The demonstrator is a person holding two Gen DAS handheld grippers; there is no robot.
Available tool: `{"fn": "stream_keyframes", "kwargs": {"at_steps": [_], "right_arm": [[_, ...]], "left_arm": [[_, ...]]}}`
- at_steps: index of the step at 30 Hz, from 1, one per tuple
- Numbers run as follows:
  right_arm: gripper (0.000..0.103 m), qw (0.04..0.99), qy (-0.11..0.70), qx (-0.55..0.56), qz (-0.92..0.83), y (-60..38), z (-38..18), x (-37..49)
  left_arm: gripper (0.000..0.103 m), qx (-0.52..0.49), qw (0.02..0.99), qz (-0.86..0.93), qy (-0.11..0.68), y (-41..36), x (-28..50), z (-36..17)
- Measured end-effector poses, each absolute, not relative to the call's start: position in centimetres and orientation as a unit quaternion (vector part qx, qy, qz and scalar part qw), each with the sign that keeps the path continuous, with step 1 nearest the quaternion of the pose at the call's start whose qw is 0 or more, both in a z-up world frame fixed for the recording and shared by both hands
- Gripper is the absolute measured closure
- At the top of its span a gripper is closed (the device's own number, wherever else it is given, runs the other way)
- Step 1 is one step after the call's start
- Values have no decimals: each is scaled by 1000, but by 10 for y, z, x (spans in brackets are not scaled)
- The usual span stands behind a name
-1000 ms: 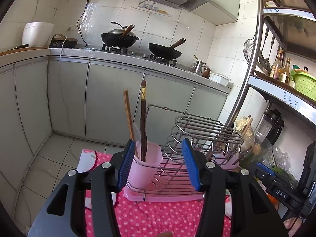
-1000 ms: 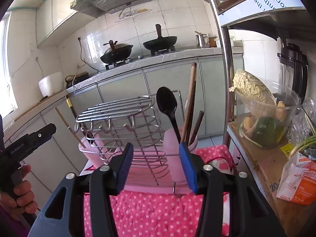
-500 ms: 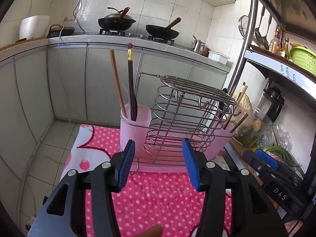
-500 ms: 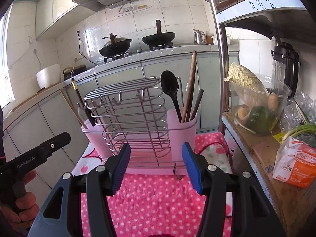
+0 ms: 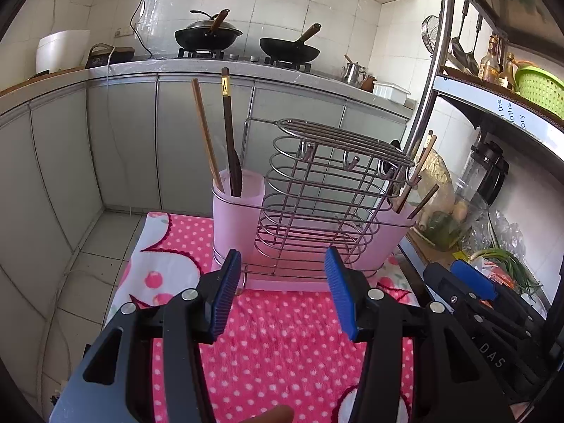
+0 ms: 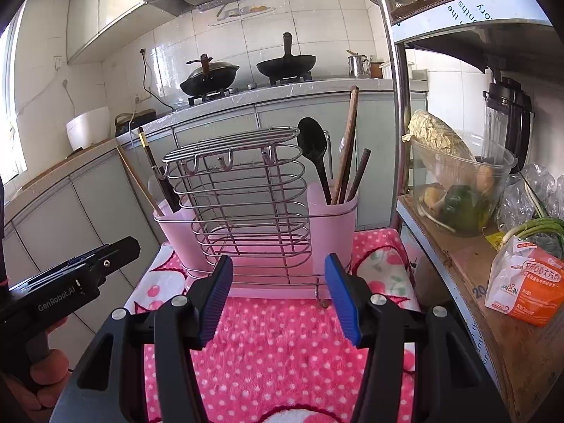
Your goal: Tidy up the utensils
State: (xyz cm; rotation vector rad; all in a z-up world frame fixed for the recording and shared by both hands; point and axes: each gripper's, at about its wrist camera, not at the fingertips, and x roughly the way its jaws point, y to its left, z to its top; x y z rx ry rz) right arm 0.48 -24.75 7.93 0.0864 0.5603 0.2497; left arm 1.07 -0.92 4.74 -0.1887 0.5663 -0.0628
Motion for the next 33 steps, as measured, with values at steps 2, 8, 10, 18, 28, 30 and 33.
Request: {"fn": "stream_keyframes", "kwargs": {"at_steps": [2, 8, 10, 18, 28, 30, 33], "right_arm": [[49, 952, 276, 42, 121, -247, 79, 4], [49, 953, 277, 39, 118, -247, 79, 2], [49, 953, 277, 39, 117, -246, 79, 2], [49, 952, 280, 38, 117, -246, 78, 1], [49, 953, 280, 38, 113, -248, 79, -1], [49, 953, 279, 36, 113, -248, 79, -1], [49, 953, 280, 36, 113, -248, 79, -2]], "left_arm": [[53, -91, 955, -30, 282, -11, 10, 46], [53, -90, 954, -31, 284, -13, 7, 45], [53, -91, 954, -32, 284, -13, 6, 45], [53, -87, 953, -32, 288, -16, 5, 44], [53, -86, 953, -33, 287, -19, 2, 44], [53, -86, 954, -34, 287, -19, 2, 45], [53, -85, 954, -35, 287, -19, 1, 45]]}}
